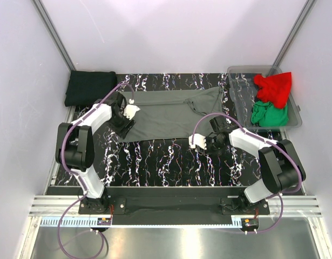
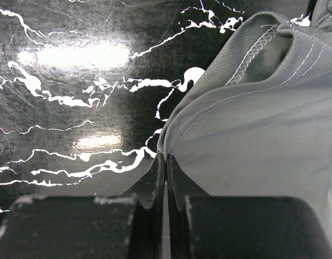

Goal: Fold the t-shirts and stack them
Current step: Fold the tshirt

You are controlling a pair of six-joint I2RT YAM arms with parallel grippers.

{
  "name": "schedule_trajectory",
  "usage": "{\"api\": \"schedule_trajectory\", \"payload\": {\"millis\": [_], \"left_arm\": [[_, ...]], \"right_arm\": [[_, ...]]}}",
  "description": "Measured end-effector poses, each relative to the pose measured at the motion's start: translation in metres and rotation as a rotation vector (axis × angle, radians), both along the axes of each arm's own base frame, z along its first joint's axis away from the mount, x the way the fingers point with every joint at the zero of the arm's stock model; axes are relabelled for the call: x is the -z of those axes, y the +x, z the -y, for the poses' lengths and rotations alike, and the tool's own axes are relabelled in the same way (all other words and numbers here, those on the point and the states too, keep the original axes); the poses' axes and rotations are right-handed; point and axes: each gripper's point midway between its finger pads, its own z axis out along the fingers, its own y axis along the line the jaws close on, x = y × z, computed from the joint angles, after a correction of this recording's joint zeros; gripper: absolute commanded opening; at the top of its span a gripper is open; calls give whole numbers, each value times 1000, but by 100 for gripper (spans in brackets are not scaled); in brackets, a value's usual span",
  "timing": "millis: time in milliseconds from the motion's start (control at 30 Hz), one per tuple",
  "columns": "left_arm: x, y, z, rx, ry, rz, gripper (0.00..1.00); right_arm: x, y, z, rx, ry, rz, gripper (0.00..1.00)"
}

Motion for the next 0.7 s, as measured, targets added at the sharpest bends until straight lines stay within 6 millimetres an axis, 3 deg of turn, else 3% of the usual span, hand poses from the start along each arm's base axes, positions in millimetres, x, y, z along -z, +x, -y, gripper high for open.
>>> {"api": "schedule_trajectory", "payload": {"millis": [367, 600, 700], "left_arm": [[22, -13, 8, 26, -33, -132, 50], [33, -20, 7, 25, -28, -184, 50], [33, -20, 7, 26, -27, -185, 38]], "right_arm": [[-1, 1, 0, 22, 0, -5, 6], [1, 0, 1, 26, -5, -14, 6], [2, 1, 0, 27, -5, -15, 6]]}}
